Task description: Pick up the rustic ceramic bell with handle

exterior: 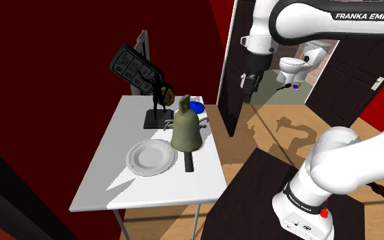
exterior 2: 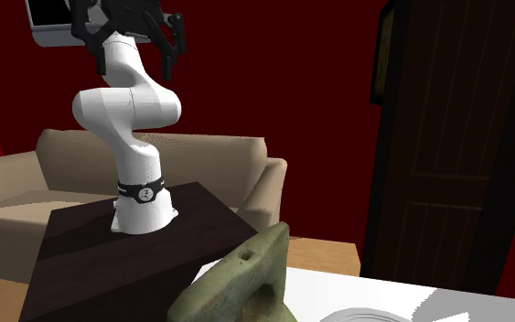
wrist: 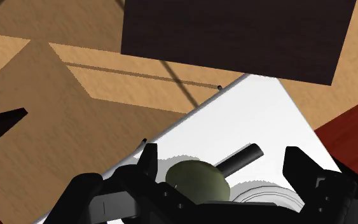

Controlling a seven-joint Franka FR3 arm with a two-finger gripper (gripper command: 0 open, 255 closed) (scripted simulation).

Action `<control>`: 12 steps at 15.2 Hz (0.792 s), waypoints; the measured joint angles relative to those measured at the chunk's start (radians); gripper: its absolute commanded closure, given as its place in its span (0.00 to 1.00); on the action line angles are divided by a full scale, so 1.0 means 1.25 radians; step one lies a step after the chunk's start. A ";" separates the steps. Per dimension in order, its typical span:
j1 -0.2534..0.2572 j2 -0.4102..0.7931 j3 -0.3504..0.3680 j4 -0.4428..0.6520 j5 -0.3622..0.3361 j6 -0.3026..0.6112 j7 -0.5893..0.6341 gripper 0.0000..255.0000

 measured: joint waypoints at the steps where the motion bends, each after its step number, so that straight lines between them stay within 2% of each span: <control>1: 0.000 0.000 0.000 0.000 0.000 0.000 0.000 0.00; 4: -0.011 0.062 0.022 0.023 0.026 0.033 0.071 0.00; 12: -0.060 0.316 0.067 0.149 0.085 0.149 0.315 0.00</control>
